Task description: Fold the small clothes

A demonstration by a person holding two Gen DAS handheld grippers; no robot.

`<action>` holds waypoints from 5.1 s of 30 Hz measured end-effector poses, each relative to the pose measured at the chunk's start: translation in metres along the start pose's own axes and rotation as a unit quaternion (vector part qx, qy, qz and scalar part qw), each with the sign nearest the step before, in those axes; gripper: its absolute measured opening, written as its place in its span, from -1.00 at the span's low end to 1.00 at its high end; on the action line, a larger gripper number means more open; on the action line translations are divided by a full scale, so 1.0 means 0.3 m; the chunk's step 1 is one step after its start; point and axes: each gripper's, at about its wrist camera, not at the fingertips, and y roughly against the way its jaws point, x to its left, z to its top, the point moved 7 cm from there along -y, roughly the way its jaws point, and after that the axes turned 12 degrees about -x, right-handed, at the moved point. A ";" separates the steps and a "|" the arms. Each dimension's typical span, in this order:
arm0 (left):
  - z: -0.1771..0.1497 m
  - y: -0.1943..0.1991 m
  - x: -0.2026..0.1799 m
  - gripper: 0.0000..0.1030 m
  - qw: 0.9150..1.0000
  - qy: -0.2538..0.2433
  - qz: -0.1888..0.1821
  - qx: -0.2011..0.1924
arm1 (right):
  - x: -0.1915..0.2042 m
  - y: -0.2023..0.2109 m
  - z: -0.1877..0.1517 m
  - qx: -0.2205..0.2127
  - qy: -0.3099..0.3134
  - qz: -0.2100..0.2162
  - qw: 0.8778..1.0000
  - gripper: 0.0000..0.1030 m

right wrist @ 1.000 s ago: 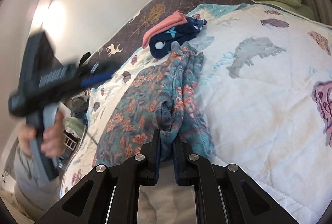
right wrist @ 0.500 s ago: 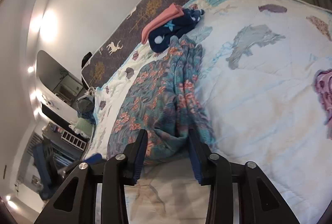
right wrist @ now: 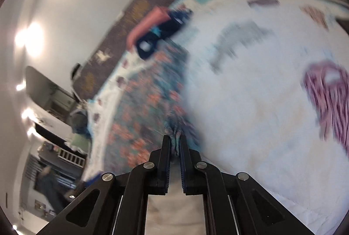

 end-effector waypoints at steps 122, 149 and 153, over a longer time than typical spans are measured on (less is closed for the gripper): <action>0.453 -0.625 0.205 0.07 0.994 0.085 -0.059 0.041 | 0.071 -0.582 0.380 0.073 0.110 0.041 0.990 -0.34; 0.312 -0.449 0.138 0.14 0.955 0.190 -0.213 0.078 | 0.120 -0.516 0.287 0.109 0.098 0.097 0.984 0.24; 0.331 -0.523 0.155 0.02 0.947 0.211 -0.232 0.066 | 0.107 -0.587 0.302 0.125 0.094 0.102 0.982 -0.21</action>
